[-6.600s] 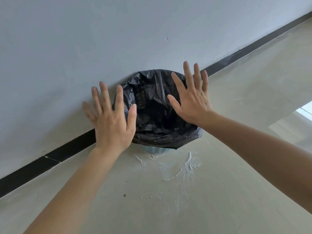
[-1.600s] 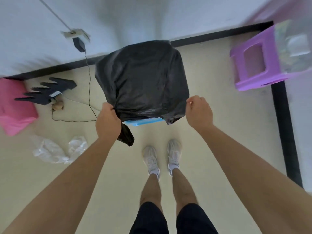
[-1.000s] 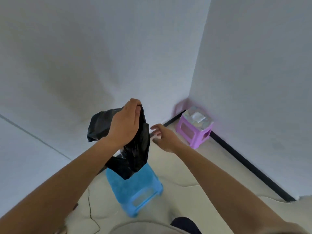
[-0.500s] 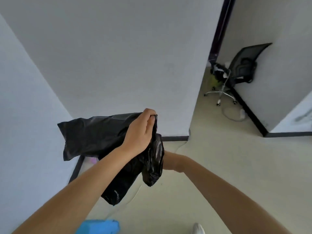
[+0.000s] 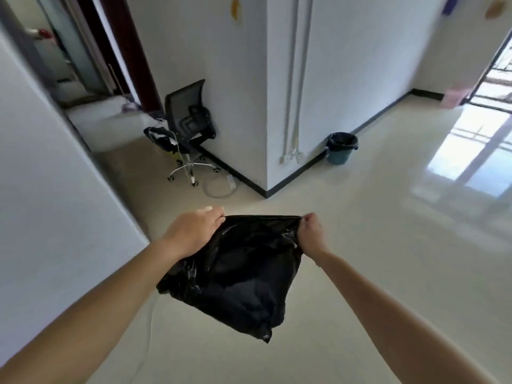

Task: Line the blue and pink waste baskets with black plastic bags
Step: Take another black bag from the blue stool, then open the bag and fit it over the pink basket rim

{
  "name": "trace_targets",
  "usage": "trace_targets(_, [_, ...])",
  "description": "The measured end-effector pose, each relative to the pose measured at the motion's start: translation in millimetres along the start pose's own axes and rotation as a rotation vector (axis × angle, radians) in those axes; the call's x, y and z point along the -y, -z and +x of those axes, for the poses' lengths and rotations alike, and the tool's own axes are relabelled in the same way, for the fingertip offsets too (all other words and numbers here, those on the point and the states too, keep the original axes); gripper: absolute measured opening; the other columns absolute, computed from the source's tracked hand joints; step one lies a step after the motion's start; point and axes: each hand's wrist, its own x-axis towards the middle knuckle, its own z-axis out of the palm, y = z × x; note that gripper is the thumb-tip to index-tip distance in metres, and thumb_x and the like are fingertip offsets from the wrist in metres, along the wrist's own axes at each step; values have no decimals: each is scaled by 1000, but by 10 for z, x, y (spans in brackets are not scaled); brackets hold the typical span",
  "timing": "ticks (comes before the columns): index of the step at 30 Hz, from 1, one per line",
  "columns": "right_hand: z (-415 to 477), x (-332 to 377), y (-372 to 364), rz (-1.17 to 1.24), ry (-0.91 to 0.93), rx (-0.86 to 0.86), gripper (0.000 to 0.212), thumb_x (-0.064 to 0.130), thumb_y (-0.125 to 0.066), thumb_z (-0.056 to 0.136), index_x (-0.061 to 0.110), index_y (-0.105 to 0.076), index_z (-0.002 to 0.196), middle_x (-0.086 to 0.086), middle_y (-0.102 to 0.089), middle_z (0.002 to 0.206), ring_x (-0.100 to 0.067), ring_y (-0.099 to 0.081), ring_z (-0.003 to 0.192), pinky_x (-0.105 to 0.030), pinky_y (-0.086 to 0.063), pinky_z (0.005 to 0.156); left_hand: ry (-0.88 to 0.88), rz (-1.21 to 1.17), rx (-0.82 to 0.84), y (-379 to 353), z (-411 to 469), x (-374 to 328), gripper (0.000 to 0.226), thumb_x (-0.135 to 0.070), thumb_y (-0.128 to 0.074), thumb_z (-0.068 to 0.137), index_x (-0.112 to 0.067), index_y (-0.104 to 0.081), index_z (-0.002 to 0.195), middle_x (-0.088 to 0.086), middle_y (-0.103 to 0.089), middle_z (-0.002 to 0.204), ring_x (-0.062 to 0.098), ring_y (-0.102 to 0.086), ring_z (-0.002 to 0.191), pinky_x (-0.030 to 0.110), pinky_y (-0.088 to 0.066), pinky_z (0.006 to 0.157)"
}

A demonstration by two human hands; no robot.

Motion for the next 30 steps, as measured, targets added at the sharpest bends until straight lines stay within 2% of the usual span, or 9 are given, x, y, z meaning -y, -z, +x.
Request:
trace_targets(4, [719,-367,986,-272,191,-184,14,21,-37,102,14,-49,102,-9,-55,98,-30,-50,80,-36,-35,71,-105,45,-4,-517,1035,-617,33,-54,-43,95,-21,-49,90,-6,-56,72,18,-56,61,33,-45,53])
trace_targets(8, [1312,-664,1686,-588,408,-148,24,34,-38,104,17,-51,113,-11,-63,104,-41,-63,79,-40,-42,65,-51,14,-15,-825,2069,-857,23,-37,-51,92,-18,-45,82,-4,-50,64,27,-55,59,34,-40,51])
trace_targets(13, [2184,-854,2203,-904,551,-141,71,75,-15,89,22,-60,103,1,-75,85,-25,-71,76,-35,-50,63,-50,6,-20,-1267,3375,-841,24,-41,-45,89,-22,-42,76,-4,-50,61,27,-51,57,33,-36,50])
trace_targets(15, [2651,-834,2341,-957,575,-108,76,80,-18,85,21,-60,108,1,-75,86,-24,-71,77,-34,-50,64,-71,-26,-23,-1453,3972,-873,27,-45,-44,91,-23,-39,75,-6,-48,58,23,-49,53,32,-34,48])
trace_targets(18, [3344,-774,2555,-991,519,-110,44,59,-38,95,22,-54,111,1,-72,91,-25,-69,85,-36,-50,68,-115,-81,-13,-1596,4870,-1023,25,-42,-49,89,-24,-38,76,-11,-44,55,13,-42,46,26,-23,43])
trace_targets(21, [4049,-716,2818,-1018,401,-114,14,28,-41,101,20,-52,102,1,-67,90,-26,-66,85,-37,-48,63,-203,-159,23,-1685,5808,-1312,18,-37,-53,87,-22,-45,80,-8,-51,61,19,-52,56,28,-35,47])
trace_targets(24, [4645,-765,3204,-837,169,-184,18,13,-45,95,24,-53,106,1,-63,96,-31,-63,84,-36,-42,64,-296,-257,26,-1733,6698,-1812,18,-37,-54,89,-22,-45,87,-6,-51,67,20,-53,62,33,-42,55])
trace_targets(28, [5335,-1057,3711,-631,-55,-260,40,-7,-44,82,27,-62,91,2,-51,97,-30,-60,84,-33,-45,72,-457,-302,25,-1973,7752,-2607,22,-32,-55,90,-24,-35,92,-6,-50,64,19,-49,54,33,-39,50])
trace_targets(30, [5739,-1266,3975,-577,-151,-321,42,-4,-43,85,22,-69,104,-2,-54,107,-30,-60,96,-34,-47,84,-546,-284,40,-2200,8276,-2994,21,-24,-54,90,-22,-33,94,-3,-55,70,25,-54,56,38,-46,52])
